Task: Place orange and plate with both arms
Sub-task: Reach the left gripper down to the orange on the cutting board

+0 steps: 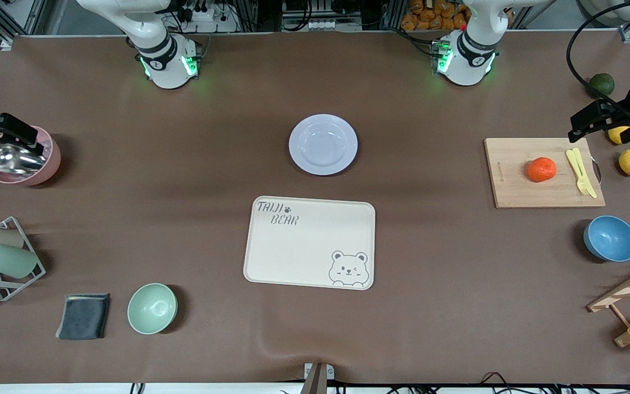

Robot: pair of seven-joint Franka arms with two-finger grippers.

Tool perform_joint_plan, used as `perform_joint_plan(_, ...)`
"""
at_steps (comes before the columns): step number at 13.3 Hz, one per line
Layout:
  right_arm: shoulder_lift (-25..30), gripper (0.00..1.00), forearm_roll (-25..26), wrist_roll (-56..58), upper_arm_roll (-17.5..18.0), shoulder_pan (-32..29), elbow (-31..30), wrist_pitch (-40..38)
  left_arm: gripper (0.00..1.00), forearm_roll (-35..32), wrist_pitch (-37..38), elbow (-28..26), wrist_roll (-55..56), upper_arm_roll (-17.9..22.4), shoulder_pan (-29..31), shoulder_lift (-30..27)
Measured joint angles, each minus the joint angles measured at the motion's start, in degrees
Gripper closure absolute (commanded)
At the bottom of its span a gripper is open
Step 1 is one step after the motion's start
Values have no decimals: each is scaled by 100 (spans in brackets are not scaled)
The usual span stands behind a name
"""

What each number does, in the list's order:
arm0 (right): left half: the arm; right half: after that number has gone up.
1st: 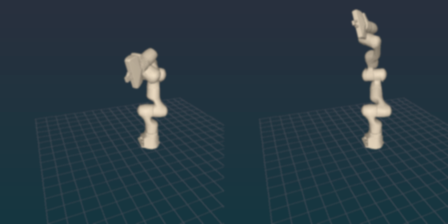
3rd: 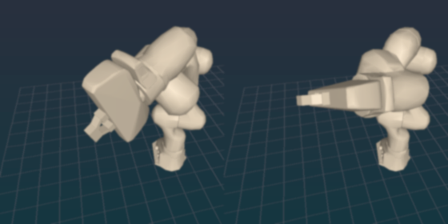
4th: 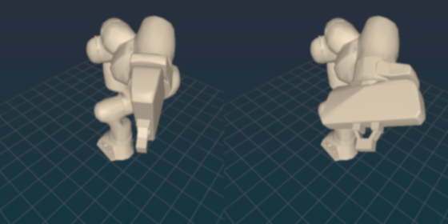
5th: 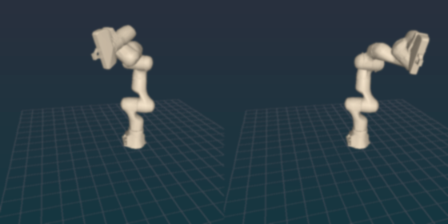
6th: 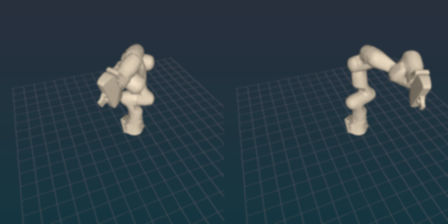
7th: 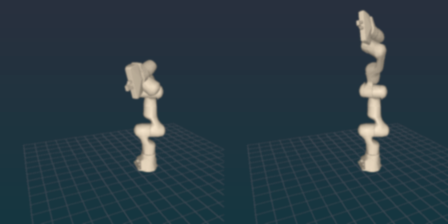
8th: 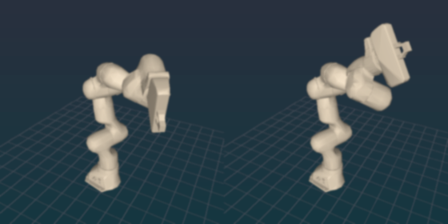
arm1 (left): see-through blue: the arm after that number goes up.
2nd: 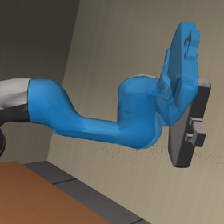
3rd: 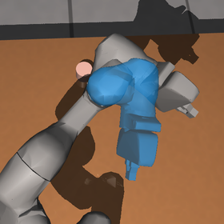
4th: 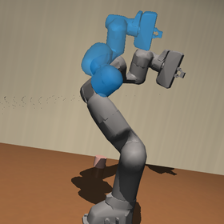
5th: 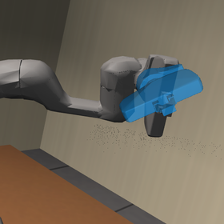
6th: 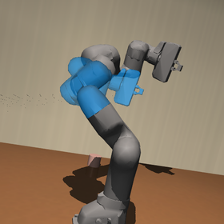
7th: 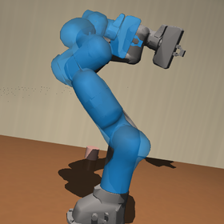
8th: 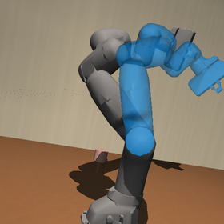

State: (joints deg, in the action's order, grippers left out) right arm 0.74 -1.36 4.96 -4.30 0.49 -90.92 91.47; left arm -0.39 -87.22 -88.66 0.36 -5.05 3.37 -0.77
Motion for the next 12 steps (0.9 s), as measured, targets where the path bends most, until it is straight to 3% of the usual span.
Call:
perform_joint_plan(5,-5,0,0,4,-1,0,-8,0,0,-85,18,-11,0,3,36,37)
perform_joint_plan(8,-6,0,0,4,-3,0,-10,2,0,-511,-135,-260,0,5,68,258)
perform_joint_plan(10,-14,0,0,11,-4,0,-14,2,0,-571,-836,-882,36,-2,211,366)
perform_joint_plan(12,-61,0,0,23,-3,0,-24,3,0,-571,-1838,-1853,47,-1,566,378)
